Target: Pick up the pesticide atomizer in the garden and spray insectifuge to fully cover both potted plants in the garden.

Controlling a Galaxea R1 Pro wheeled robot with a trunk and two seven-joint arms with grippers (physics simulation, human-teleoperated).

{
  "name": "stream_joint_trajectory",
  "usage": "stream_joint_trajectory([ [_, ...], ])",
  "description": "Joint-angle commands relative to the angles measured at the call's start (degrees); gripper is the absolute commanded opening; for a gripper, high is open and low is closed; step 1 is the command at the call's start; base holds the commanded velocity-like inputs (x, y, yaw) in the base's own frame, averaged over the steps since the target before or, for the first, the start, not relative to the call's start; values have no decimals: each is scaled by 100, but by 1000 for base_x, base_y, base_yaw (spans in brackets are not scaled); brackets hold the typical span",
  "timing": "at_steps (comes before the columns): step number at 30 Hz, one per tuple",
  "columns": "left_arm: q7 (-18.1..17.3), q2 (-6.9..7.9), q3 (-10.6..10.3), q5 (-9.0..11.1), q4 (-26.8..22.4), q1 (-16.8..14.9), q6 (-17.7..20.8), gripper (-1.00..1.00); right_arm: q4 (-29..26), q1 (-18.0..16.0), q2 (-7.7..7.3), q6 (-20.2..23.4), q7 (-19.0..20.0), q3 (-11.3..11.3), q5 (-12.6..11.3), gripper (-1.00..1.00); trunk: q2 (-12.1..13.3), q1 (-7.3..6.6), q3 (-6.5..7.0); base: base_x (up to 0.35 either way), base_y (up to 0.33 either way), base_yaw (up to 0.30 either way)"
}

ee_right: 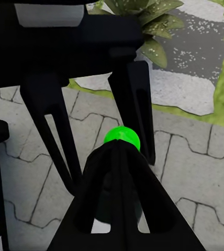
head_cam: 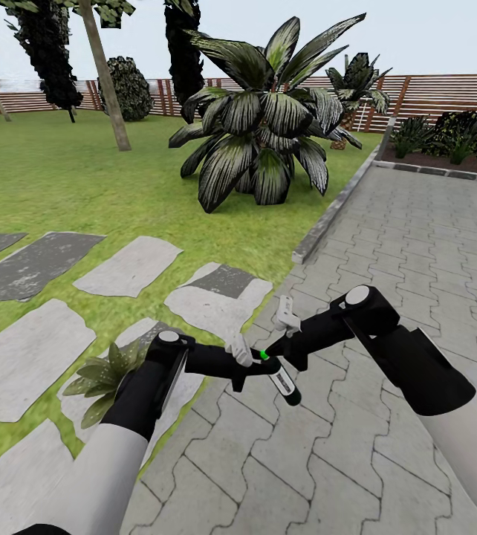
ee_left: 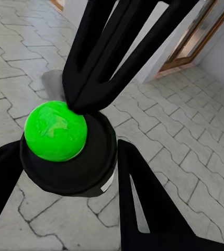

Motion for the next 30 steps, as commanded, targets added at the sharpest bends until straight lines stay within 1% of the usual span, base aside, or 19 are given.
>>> stream_joint_trajectory([
  [1,-35,-4,7,-17,-6,-3,62,-100,-8,-6,-1,42,48,4,53,-100,-2,-1,-5,0,0,0],
  [5,-34,-4,7,4,-5,-3,64,-100,-8,-6,2,42,47,3,83,-100,-2,-1,-5,0,0,0],
  [8,-40,-4,7,13,-6,-3,64,-100,-8,-6,18,42,51,-3,256,-100,-2,-1,-5,0,0,0],
  [11,-42,-4,7,17,-5,-3,64,-100,-8,-6,34,42,54,-9,314,-100,-2,-1,-5,0,0,0],
  [30,-9,-4,0,-6,37,-3,53,-100,-8,-18,52,42,64,-14,343,-100,-2,-1,-5,0,0,0],
])
